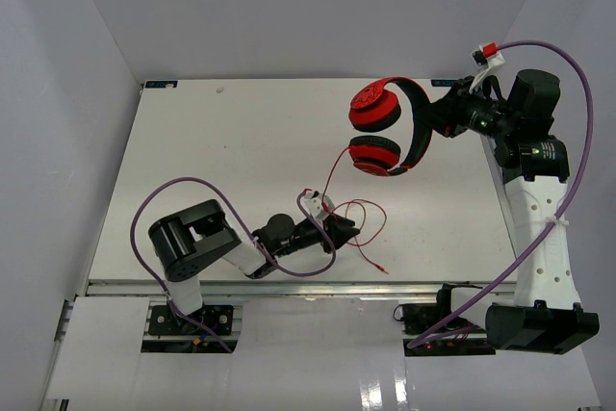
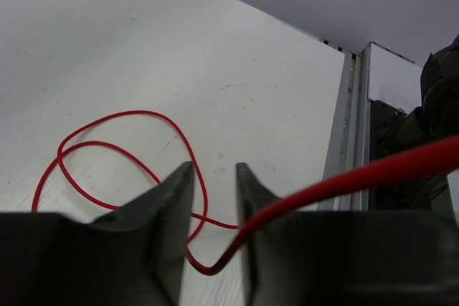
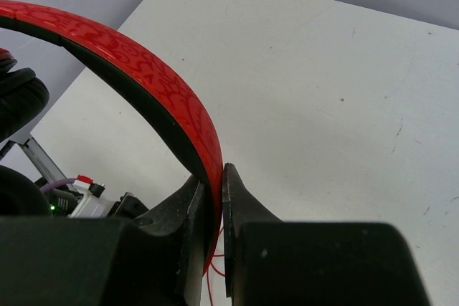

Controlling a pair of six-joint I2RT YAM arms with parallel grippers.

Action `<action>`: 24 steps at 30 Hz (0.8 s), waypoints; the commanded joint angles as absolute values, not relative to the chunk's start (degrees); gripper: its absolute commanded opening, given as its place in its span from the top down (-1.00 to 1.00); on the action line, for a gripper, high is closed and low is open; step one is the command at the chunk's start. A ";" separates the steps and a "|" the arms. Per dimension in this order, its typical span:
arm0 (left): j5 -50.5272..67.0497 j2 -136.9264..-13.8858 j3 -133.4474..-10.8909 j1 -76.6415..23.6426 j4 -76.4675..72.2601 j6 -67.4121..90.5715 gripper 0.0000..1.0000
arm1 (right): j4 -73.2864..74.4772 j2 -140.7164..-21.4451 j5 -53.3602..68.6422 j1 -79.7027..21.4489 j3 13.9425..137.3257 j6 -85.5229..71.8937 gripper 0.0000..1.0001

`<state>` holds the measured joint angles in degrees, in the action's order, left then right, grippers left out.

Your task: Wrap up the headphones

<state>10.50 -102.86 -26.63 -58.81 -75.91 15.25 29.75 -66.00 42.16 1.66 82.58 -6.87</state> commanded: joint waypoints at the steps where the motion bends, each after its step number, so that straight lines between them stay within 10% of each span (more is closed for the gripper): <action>1: 9.15 -97.75 -26.91 -59.15 -104.33 14.43 0.59 | 26.98 -64.51 43.08 1.93 82.97 -7.91 0.85; 5: 7.97 -94.88 -24.68 -59.15 -104.24 12.52 1.00 | 26.98 -63.98 40.80 1.93 82.63 -6.66 0.85; 12: 7.77 -81.43 -12.91 -54.65 -93.68 13.20 1.00 | 27.86 -62.59 37.01 2.11 81.04 -1.10 0.85; 24: 15.94 -41.37 -24.87 -41.09 -11.12 3.71 1.00 | 36.13 -57.28 32.15 2.41 76.14 26.51 0.85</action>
<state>13.85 -43.36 -18.67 -42.63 -40.47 9.25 34.62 -60.46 33.61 2.14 77.64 16.39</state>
